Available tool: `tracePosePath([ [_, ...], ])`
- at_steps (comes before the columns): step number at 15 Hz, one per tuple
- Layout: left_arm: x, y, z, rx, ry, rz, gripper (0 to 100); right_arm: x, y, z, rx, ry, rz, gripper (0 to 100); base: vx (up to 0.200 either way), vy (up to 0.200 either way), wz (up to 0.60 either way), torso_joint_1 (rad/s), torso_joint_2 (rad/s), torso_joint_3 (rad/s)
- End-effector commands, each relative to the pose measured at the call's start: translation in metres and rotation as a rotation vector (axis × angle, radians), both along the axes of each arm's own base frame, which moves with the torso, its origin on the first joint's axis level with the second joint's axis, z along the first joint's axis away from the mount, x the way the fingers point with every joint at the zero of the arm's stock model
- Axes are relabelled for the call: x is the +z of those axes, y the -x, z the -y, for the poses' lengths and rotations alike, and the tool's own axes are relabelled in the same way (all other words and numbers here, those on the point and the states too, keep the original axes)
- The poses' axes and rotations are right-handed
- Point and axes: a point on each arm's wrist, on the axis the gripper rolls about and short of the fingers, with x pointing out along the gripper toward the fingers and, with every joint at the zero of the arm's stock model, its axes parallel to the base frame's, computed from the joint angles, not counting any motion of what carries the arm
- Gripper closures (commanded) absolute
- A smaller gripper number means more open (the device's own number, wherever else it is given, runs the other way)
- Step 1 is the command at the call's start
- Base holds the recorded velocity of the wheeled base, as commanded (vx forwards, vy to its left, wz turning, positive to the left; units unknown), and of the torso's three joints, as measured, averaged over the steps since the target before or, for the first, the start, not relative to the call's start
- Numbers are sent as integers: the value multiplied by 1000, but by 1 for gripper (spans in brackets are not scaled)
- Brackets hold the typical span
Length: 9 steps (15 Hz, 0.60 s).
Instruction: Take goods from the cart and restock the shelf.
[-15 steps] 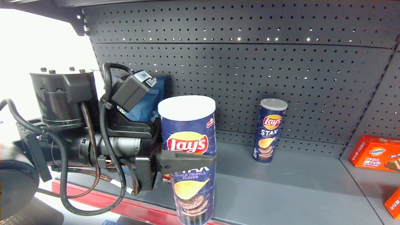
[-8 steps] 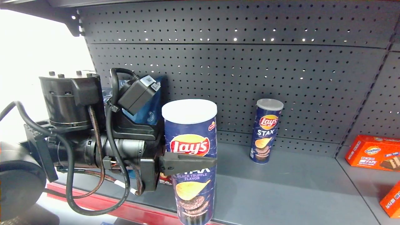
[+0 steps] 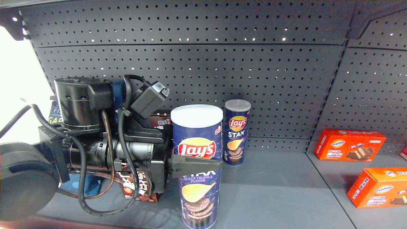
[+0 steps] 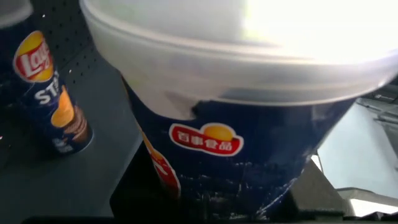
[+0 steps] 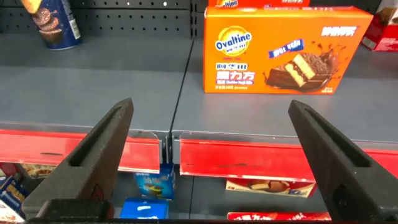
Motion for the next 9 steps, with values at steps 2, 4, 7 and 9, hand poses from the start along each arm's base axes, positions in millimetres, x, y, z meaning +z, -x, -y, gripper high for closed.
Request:
tracePosePath([
  [2,-3,-2,1,2,-5,-7,100,0,0,0,0,-1,-1,0,0,0,0,0,0,0],
  [4,-3,-3,1,3,-5,-7,100,0,0,0,0,0,-1,0,0,0,0,0,0,0],
  [7,-4,-3,1,5,-8,-11,100,0,0,0,2,0,-4,0,0,0,0,0,0,0],
  [9,-5,-1,1,7,-13,-15,100,1,-3,1,-97,2,-42,0,0,0,0,0,0,0],
])
